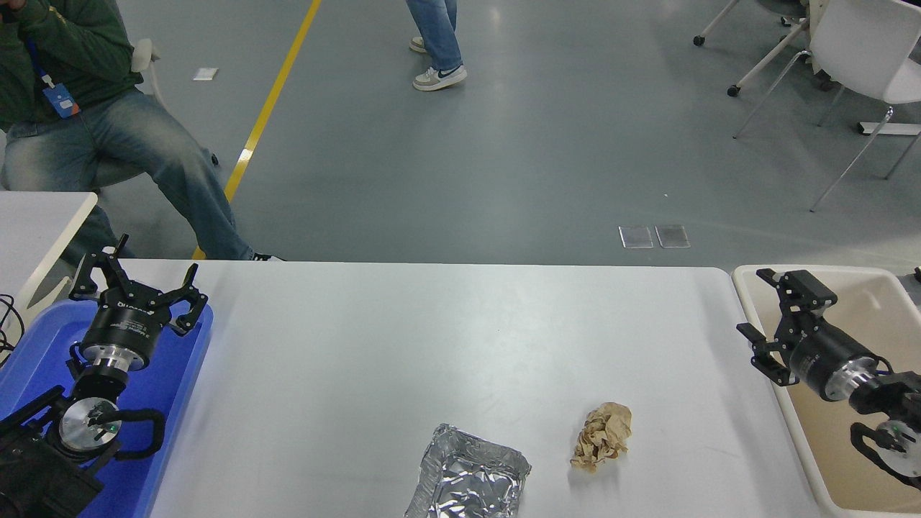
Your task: Clean the table surface
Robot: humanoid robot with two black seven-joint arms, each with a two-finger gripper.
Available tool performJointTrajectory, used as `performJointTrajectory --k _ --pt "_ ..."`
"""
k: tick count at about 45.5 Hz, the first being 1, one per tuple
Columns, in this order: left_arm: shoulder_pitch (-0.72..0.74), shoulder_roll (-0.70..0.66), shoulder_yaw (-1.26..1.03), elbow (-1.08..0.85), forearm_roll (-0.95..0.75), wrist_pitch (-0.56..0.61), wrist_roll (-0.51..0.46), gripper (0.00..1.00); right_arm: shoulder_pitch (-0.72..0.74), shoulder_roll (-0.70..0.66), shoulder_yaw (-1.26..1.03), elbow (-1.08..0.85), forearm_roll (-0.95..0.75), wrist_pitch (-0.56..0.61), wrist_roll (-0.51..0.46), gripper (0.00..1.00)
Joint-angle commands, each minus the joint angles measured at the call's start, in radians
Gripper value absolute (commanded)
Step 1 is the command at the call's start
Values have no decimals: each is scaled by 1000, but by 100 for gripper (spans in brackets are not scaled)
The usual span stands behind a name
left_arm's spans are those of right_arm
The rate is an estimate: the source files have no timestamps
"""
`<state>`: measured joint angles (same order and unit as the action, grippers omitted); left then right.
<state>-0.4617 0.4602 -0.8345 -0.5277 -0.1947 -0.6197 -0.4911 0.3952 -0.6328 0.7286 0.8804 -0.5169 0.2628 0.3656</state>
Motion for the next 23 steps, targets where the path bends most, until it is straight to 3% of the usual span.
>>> performJointTrajectory --k 1,8,15,23 --pt "0 0 0 0 0 1 0 100 -9 -33 -64 117 -112 36 32 100" --pt "0 0 0 0 0 0 0 100 -19 -53 -61 219 -245 15 29 100" --pt "0 0 0 0 0 0 -1 100 -15 -79 -83 319 -334 -80 9 100" --pt "0 0 0 0 0 0 0 100 -16 -146 -169 471 -368 -152 -80 100"
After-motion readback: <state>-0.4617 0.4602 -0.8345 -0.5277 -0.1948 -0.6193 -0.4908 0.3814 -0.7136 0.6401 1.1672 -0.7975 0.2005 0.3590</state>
